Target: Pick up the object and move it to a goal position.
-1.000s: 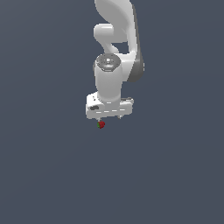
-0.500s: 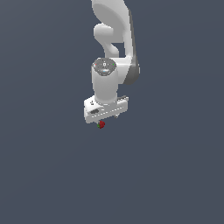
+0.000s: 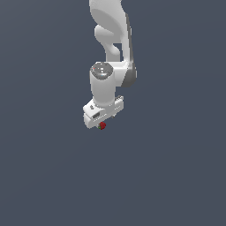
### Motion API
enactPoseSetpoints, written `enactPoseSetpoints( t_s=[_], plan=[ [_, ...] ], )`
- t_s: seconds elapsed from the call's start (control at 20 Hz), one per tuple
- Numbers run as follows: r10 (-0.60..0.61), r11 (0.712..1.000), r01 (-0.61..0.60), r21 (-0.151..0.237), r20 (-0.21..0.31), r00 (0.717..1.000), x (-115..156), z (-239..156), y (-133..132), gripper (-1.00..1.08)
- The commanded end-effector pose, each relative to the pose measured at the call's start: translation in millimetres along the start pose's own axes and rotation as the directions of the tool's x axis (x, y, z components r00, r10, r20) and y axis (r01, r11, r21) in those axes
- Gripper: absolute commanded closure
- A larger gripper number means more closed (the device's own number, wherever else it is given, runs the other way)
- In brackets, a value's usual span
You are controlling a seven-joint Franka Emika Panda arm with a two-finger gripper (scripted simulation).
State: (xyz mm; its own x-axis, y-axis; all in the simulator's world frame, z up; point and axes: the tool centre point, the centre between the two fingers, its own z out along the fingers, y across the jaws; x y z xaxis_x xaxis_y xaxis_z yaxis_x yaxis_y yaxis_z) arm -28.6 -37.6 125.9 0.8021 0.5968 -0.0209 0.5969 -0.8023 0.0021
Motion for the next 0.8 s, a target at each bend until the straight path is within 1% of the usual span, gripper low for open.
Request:
enactPoseSetpoints(
  t_s=[0.0, 0.15, 0.35, 0.55, 0.75],
  plan=[
    [-0.066, 0.998, 0.066, -0.001, 0.000, 0.998, -3.5, 4.3, 1.0, -0.92],
    [-0.142, 0.990, 0.142, -0.001, -0.001, 0.990, -7.7, 9.4, 2.0, -0.92],
    [-0.243, 0.970, 0.243, -0.002, -0.002, 0.970, -13.2, 16.0, 3.0, -0.92],
    [-0.341, 0.940, 0.341, -0.003, -0.003, 0.940, -18.6, 22.5, 3.9, -0.92],
    [-0.436, 0.900, 0.436, -0.004, -0.005, 0.900, -24.0, 28.8, 4.4, -0.92]
  ],
)
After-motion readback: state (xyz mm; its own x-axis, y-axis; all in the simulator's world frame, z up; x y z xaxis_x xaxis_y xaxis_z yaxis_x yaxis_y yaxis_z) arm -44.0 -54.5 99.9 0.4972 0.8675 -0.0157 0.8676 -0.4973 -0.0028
